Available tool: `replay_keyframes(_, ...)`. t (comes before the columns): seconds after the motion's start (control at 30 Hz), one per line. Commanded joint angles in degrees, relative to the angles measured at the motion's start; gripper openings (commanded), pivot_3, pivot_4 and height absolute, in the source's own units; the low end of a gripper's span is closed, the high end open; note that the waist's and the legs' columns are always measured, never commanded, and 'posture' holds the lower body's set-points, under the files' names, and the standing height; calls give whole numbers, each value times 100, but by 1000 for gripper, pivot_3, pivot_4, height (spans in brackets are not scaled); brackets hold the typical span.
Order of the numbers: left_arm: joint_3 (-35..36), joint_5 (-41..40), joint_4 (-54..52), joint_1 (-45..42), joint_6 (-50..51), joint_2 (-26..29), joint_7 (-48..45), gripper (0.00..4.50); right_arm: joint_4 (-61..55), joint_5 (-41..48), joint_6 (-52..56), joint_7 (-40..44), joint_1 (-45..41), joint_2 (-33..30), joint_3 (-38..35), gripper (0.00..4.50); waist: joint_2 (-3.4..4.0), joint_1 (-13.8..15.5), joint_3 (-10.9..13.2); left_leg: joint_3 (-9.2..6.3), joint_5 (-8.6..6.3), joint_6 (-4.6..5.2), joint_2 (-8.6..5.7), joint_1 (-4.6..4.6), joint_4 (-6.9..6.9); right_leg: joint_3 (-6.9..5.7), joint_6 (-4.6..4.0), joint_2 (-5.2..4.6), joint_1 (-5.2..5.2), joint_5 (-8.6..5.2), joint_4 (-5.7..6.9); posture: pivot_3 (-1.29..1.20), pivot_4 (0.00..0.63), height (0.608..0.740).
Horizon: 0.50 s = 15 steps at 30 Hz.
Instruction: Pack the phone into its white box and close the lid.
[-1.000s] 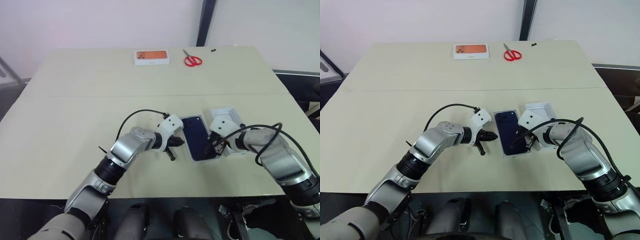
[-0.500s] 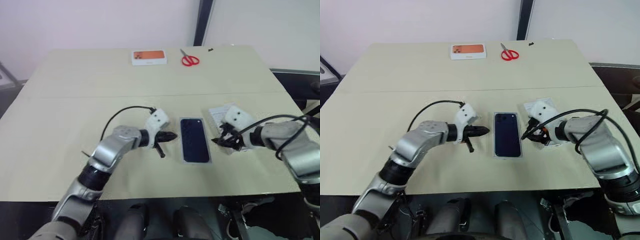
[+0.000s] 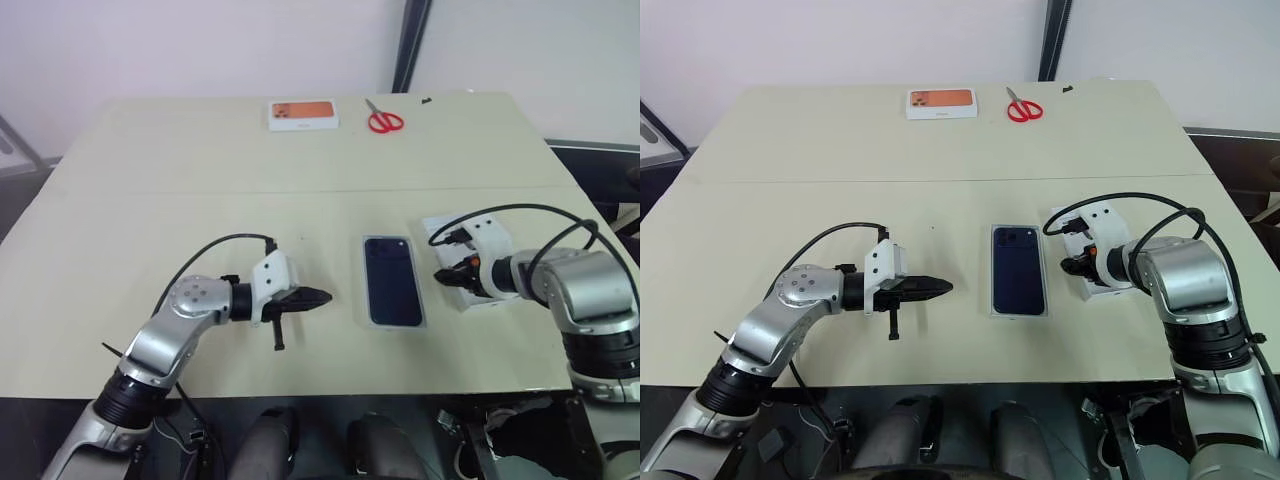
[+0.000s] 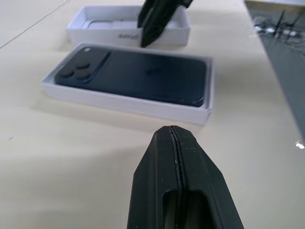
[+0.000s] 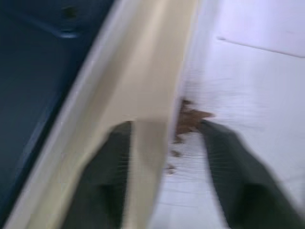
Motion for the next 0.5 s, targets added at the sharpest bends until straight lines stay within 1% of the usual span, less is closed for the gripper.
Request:
replay_keyframes(0.03, 177, -130, -221, 40, -120, -7, 10, 0, -80, 205, 302, -139, -217, 173, -317, 66, 0, -5, 0, 0, 0, 1, 0, 0, 0, 0, 0, 1, 1, 0, 1, 0, 150, 740)
replay_keyframes(0.17, 283, -83, -150, 118, -201, 6, 114, 0, -88, 343, 591, -260, -569, 309, -667, 66, 2, -27, 0, 0, -1, 2, 0, 0, -1, 0, 0, 2, -2, 0, 4, 0, 150, 740)
replay_keyframes(0.27, 486, -108, -62, 216, -241, 50, 203, 0, -117, 819, 677, -165, -955, 603, -1301, 66, 3, -47, 1, 1, -1, 2, 0, 0, -3, 1, 0, 4, -5, 0, 7, 0, 150, 740)
replay_keyframes(0.33, 685, -101, 80, 277, -296, 113, 273, 0, -123, 1705, 677, -132, -1126, 924, -1861, 66, 3, -60, 1, 0, -1, 2, 1, 0, -5, -1, 0, 5, -5, 0, 7, 0, 150, 740)
replay_keyframes(0.4, 867, -50, 265, 302, -376, 184, 342, 0, -82, 2860, 677, -430, -1189, 1259, -2301, 66, 3, -94, 0, -1, -1, 2, 2, 1, -7, -1, 0, 6, -5, 0, 7, 0, 150, 740)
replay_keyframes(0.5, 1100, -35, 519, 280, -461, 269, 422, 0, 219, 5043, 677, -1781, -1083, 1839, -2705, 66, 3, -128, 0, -2, -1, 2, 2, 1, -6, -2, 1, 5, -3, 0, 8, 0, 150, 740)
